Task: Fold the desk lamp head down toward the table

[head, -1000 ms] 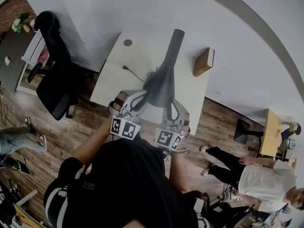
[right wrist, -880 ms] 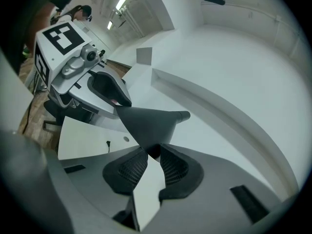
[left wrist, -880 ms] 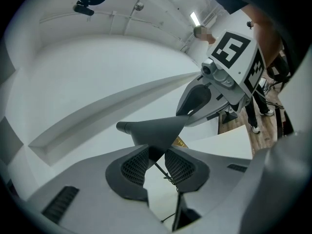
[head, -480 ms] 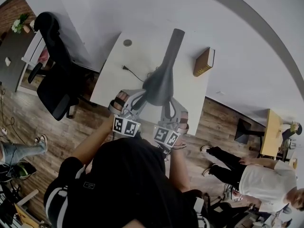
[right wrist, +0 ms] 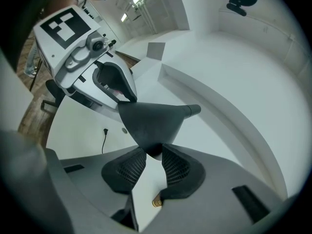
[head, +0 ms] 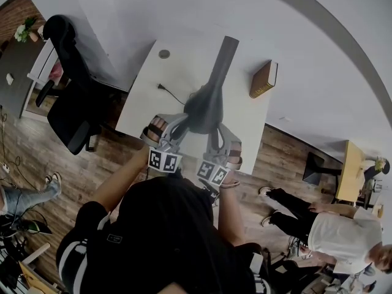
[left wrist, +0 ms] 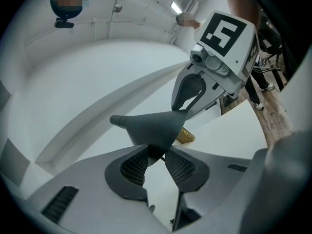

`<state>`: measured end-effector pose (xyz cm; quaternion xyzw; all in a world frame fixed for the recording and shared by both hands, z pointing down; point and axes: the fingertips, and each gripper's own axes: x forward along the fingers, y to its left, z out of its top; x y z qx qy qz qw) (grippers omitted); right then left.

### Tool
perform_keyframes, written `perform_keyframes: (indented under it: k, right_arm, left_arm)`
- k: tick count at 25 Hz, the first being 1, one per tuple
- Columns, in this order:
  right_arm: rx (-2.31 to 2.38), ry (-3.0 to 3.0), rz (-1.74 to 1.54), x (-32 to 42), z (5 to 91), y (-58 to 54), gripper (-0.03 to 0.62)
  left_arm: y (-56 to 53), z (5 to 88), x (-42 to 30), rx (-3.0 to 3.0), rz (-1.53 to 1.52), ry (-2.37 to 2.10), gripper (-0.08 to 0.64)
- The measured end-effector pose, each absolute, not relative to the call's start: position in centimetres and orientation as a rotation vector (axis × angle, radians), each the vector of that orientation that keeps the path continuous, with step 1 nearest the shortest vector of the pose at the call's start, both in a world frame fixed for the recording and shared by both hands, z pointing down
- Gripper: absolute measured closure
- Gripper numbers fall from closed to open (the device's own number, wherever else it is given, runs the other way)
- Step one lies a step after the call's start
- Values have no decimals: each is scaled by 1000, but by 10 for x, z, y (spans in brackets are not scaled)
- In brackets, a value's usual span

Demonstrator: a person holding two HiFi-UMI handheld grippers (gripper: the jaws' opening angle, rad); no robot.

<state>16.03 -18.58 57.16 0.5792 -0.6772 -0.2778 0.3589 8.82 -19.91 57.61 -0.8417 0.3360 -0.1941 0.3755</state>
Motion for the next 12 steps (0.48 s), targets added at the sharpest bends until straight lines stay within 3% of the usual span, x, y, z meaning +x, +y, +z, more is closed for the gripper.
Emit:
perform_keyframes:
  k: [12]
  right_arm:
    - [1478, -1708, -747, 165, 588, -195, 469]
  left_arm:
    - [-209, 593, 93, -2070, -539, 855, 436]
